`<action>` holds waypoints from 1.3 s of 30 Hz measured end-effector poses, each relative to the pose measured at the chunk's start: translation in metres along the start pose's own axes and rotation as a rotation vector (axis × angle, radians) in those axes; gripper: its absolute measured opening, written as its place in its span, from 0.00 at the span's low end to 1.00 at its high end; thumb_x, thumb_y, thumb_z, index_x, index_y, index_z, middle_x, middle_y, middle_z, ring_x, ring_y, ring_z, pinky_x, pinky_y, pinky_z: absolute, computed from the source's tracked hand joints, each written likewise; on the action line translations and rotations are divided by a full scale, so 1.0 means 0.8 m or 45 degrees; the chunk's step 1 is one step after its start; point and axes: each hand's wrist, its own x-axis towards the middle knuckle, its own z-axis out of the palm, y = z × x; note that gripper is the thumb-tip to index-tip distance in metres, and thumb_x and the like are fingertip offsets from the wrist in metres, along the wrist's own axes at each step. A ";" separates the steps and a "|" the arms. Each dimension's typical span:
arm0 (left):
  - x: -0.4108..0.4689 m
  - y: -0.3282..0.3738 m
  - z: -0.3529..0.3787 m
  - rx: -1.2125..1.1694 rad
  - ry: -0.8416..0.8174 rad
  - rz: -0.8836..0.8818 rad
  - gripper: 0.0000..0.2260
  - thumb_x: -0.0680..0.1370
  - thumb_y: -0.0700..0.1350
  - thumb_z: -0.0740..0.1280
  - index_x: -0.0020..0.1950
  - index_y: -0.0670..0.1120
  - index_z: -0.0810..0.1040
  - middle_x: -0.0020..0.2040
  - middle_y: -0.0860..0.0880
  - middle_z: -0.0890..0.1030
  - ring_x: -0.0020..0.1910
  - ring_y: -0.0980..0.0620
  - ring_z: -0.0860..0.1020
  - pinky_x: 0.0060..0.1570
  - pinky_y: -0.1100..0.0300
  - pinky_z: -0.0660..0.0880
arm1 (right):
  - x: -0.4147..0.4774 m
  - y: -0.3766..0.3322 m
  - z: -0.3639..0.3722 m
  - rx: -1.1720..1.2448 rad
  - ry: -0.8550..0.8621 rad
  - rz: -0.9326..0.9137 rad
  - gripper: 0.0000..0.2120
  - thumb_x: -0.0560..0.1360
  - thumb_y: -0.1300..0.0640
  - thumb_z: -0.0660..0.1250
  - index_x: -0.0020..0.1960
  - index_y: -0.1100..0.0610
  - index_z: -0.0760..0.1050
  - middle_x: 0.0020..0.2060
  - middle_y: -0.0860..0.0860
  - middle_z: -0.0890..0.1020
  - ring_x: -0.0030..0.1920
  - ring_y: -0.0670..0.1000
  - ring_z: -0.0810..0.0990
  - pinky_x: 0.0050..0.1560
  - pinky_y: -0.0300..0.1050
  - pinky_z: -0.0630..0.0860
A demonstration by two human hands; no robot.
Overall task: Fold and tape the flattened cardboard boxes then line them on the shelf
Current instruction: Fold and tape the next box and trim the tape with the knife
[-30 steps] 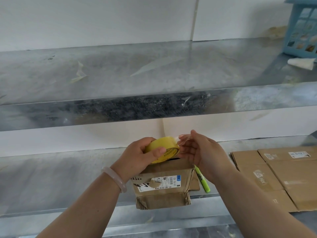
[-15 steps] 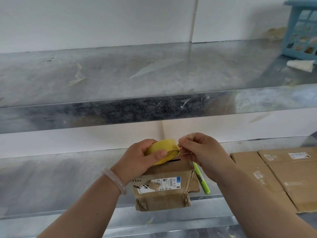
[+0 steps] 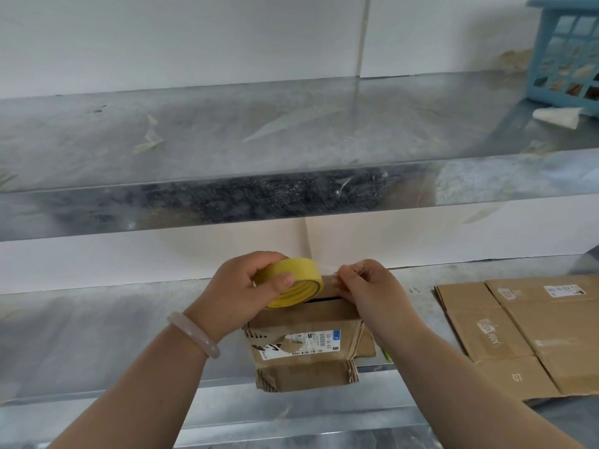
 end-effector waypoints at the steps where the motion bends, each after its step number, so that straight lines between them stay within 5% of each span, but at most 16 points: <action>1: 0.001 0.002 -0.002 0.059 -0.001 0.006 0.12 0.68 0.67 0.63 0.48 0.66 0.75 0.46 0.65 0.80 0.46 0.63 0.78 0.40 0.72 0.72 | 0.000 0.001 0.000 -0.010 0.014 -0.012 0.10 0.77 0.51 0.65 0.45 0.57 0.77 0.41 0.52 0.84 0.46 0.53 0.83 0.54 0.56 0.79; 7: 0.004 0.007 -0.005 0.284 0.025 -0.041 0.13 0.72 0.59 0.70 0.56 0.62 0.79 0.51 0.62 0.80 0.50 0.61 0.77 0.48 0.64 0.74 | 0.000 0.000 -0.003 0.496 0.016 0.126 0.06 0.79 0.61 0.65 0.47 0.63 0.75 0.42 0.58 0.84 0.44 0.50 0.85 0.52 0.48 0.82; 10: 0.008 0.012 -0.002 0.426 0.047 -0.023 0.16 0.71 0.62 0.69 0.57 0.61 0.79 0.53 0.60 0.80 0.52 0.58 0.76 0.52 0.61 0.75 | -0.005 0.001 -0.002 0.564 0.075 0.101 0.06 0.79 0.61 0.64 0.45 0.62 0.74 0.34 0.50 0.84 0.38 0.44 0.84 0.52 0.49 0.81; 25: -0.007 -0.024 -0.011 -0.047 0.040 -0.210 0.24 0.59 0.66 0.72 0.51 0.61 0.75 0.47 0.59 0.79 0.46 0.63 0.77 0.39 0.70 0.73 | -0.009 0.016 0.002 0.213 0.099 -0.083 0.07 0.80 0.54 0.62 0.45 0.55 0.74 0.38 0.46 0.85 0.47 0.49 0.84 0.60 0.55 0.77; 30: -0.015 -0.042 -0.006 -0.065 0.089 -0.256 0.14 0.68 0.49 0.77 0.47 0.54 0.76 0.40 0.58 0.81 0.41 0.62 0.78 0.39 0.67 0.72 | -0.009 0.019 0.000 0.274 0.072 -0.086 0.07 0.80 0.56 0.62 0.46 0.57 0.75 0.38 0.48 0.86 0.46 0.47 0.85 0.60 0.55 0.77; 39: -0.020 -0.050 0.000 0.168 -0.075 -0.172 0.33 0.59 0.54 0.81 0.55 0.59 0.64 0.48 0.57 0.77 0.46 0.59 0.77 0.41 0.64 0.77 | -0.003 0.022 -0.003 0.342 0.092 -0.047 0.07 0.79 0.57 0.64 0.44 0.58 0.75 0.34 0.46 0.84 0.45 0.50 0.85 0.57 0.56 0.79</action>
